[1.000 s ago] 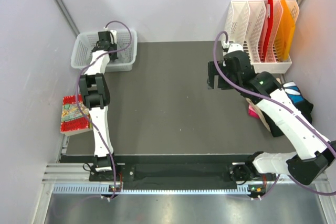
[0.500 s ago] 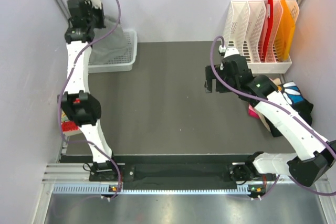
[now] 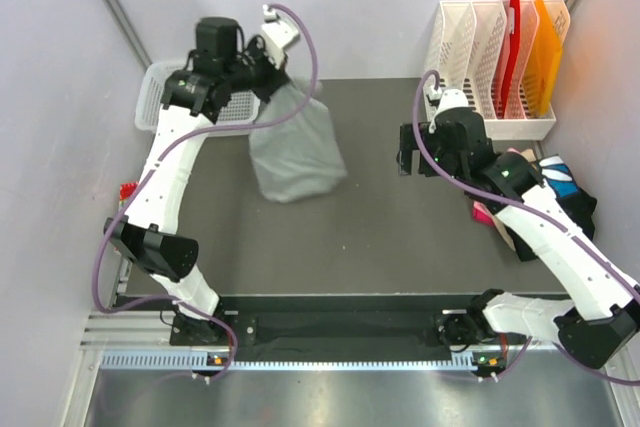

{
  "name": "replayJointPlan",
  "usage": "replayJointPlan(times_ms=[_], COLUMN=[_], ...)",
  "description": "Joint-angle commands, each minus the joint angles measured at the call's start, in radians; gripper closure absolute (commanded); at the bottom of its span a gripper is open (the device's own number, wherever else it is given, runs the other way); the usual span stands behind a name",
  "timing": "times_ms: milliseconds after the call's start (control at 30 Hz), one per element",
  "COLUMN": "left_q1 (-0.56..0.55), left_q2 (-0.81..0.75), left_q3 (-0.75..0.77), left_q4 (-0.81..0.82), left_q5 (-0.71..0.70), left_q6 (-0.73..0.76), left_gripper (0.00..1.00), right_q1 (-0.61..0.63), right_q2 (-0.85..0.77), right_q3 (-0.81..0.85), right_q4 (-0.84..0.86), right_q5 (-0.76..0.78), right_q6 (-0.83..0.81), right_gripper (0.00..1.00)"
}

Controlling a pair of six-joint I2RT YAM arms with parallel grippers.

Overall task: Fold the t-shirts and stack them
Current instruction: Move the tshirt to the center of the board

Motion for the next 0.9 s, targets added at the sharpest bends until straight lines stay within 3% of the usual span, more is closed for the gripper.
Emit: replayJointPlan(times_ms=[0,267,400,600,867], left_q1=[-0.078,-0.145,-0.139,-0.085,0.051], left_q2=[-0.013,0.047,0.023,-0.079,-0.04], left_q3=[-0.012,-0.008,-0.214,-0.542,-0.604], left_q4=[-0.094,-0.11,-0.137,0.02,0.096], left_q5=[0.052,0.058,-0.014,-0.147,-0.217], left_q6=[0.042,-0.048,-0.026,-0.038,-0.087], left_gripper=[1.0,1.0,1.0,1.0,1.0], right_q1=[0.016,0.016,0.016,0.015,0.016], right_q2=[-0.043,-0.058,-0.051,0.02,0.124], right_q3=[-0.005,-0.017,-0.04,-0.063,-0.089], right_q4=[0.045,0.021,0.005,-0.051,-0.064], right_q5=[0.039,0.039,0.022,-0.093,-0.271], right_q6=[-0.002,0.004,0.007,-0.019,-0.06], right_gripper=[0.1,0.1,0.1,0.1,0.08])
